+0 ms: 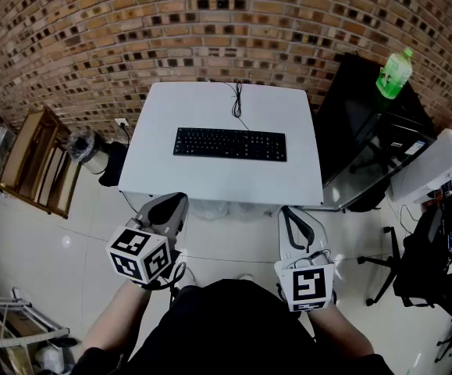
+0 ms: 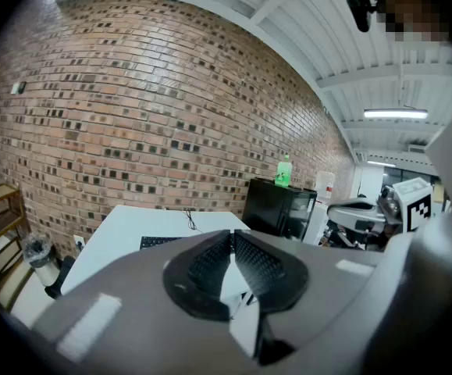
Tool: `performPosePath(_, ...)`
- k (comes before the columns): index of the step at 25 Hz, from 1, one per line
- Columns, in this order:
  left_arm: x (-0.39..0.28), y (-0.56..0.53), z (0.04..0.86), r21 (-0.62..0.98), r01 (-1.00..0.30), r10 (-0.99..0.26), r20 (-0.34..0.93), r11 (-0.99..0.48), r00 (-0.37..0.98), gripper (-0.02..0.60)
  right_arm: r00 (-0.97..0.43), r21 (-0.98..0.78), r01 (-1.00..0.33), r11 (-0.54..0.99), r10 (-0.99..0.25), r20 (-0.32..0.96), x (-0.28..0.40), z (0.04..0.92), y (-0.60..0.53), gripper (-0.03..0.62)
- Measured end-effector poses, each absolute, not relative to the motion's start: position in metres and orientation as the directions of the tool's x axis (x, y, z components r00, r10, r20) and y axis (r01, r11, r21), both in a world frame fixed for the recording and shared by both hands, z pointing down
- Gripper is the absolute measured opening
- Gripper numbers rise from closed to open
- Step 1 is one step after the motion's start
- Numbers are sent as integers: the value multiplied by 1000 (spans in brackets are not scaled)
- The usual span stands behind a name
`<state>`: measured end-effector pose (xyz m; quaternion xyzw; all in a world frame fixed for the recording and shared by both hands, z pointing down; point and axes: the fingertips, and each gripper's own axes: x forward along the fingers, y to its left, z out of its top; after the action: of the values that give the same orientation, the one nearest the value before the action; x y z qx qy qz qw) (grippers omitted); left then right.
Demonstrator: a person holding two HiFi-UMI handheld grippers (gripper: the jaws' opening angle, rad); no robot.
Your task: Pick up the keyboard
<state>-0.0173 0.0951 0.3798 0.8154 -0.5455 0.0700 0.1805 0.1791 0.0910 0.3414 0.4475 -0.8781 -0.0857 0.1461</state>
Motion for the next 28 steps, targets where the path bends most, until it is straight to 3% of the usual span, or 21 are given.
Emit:
performPosePath(15, -47, 41, 418, 404, -884, -816, 412, -236, 406, 164, -567, 245, -758, 604, -797, 211, 206, 352, 80, 8)
performPosePath(28, -131, -91, 497, 533, -835, -738, 508, -136, 445, 186, -472, 217, -812, 542, -828, 301, 176, 373, -7, 9)
